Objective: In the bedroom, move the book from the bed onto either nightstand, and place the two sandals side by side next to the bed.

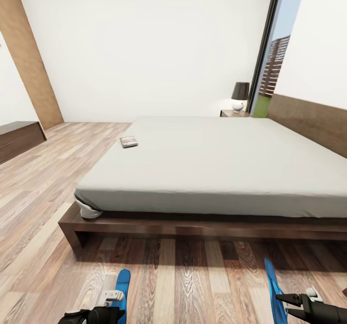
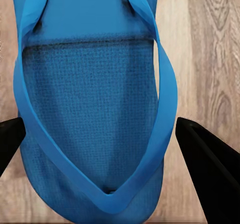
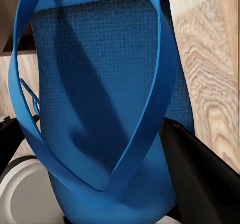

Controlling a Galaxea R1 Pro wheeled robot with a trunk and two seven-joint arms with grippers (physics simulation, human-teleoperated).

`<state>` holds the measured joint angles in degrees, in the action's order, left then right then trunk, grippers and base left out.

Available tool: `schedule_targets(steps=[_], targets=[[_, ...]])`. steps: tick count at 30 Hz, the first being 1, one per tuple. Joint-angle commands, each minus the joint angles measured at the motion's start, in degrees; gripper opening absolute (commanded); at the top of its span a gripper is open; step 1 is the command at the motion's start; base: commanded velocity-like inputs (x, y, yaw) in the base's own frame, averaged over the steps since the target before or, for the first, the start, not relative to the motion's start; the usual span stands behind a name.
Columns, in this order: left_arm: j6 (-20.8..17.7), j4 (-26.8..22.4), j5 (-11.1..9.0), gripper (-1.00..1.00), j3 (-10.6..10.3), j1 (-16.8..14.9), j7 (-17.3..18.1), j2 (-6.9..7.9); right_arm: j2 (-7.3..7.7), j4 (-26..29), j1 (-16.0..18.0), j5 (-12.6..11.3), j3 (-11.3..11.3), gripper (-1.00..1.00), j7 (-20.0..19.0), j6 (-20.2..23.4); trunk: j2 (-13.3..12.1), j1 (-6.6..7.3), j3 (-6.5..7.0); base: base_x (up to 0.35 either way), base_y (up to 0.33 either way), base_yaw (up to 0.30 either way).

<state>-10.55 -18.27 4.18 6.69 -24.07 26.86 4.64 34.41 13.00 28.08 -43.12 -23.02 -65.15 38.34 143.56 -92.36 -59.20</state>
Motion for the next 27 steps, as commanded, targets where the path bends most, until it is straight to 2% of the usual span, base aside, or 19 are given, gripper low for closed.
schedule_targets(steps=[1, 2, 5, 8, 10, 11, 13, 17, 18, 20, 27], targets=[[-0.2, -0.5, 0.4, -1.0, 0.6, 0.0, 0.5, 0.53, 0.04, 0.0, 0.0, -0.5, -0.3, -1.0, 0.0, 0.5, 0.0, -0.01, -0.28, 0.0, 0.0, 0.0], [-0.3, -1.5, 0.3, -1.0, 0.7, 0.0, 0.6, 0.98, 0.04, 0.0, 0.0, -0.5, -0.3, -1.0, 0.0, 0.5, 0.1, -0.04, -0.5, 0.0, 0.0, 0.0], [-2.1, -8.6, 0.4, -1.0, 0.7, -0.3, 0.8, 1.49, 0.04, 0.0, 0.0, -0.5, -0.3, -1.0, 0.0, 0.5, 0.1, -0.11, -1.17, 0.0, 0.0, 0.0], [-11.3, -17.0, 0.6, -1.0, 0.6, -0.6, 0.8, 1.57, 0.04, 0.1, 0.0, -0.6, -0.3, -1.0, 0.0, 0.5, 0.1, -0.19, -1.83, 0.0, 0.0, 0.0], [-15.8, -19.9, 0.7, -1.0, 0.4, -0.7, 0.7, 1.55, 0.04, 0.1, 0.0, -0.6, -0.3, -1.0, 0.0, 0.5, 0.2, -0.24, -2.28, 0.0, 0.0, 0.0], [-16.7, -20.5, 0.7, -1.0, 0.3, -0.6, 0.7, 1.54, 0.04, 0.1, 0.0, -0.6, -0.3, -1.0, 0.0, 0.5, 0.2, -0.27, -2.5, 0.0, 0.0, 0.0], [-17.2, -20.9, 0.7, -1.0, 0.3, -0.4, 0.6, 2.05, 0.04, 0.1, 0.0, -0.6, -0.3, -1.0, 0.0, 0.5, 0.2, -0.32, -2.94, 0.0, 0.0, 0.0], [-17.3, -20.8, 0.7, -1.0, 0.4, -0.2, 0.5, 4.3, 0.04, 0.1, 0.0, -0.6, -0.3, -1.0, 0.0, 0.5, 0.3, -0.42, -3.83, 0.0, 0.0, 0.0], [-16.6, -20.1, 0.7, -1.0, 0.4, -0.1, 0.5, 5.11, 0.04, 0.1, 0.0, -0.6, -0.3, -1.0, 0.0, 0.5, 0.3, -0.45, -4.05, 0.0, 0.0, 0.0], [-14.1, -18.7, 0.5, -1.0, 0.5, -0.1, 0.5, 5.76, 0.04, 0.1, 0.0, -0.6, -0.3, -1.0, 0.0, 0.5, 0.3, -0.5, -4.49, 0.0, 0.0, 0.0], [-12.3, -18.0, 0.3, -1.0, 0.5, -0.1, 0.6, 5.99, 0.04, 0.1, 0.0, -0.6, -0.3, -1.0, 0.0, 0.5, 0.4, -0.68, -6.04, 0.0, 0.0, 0.0]])
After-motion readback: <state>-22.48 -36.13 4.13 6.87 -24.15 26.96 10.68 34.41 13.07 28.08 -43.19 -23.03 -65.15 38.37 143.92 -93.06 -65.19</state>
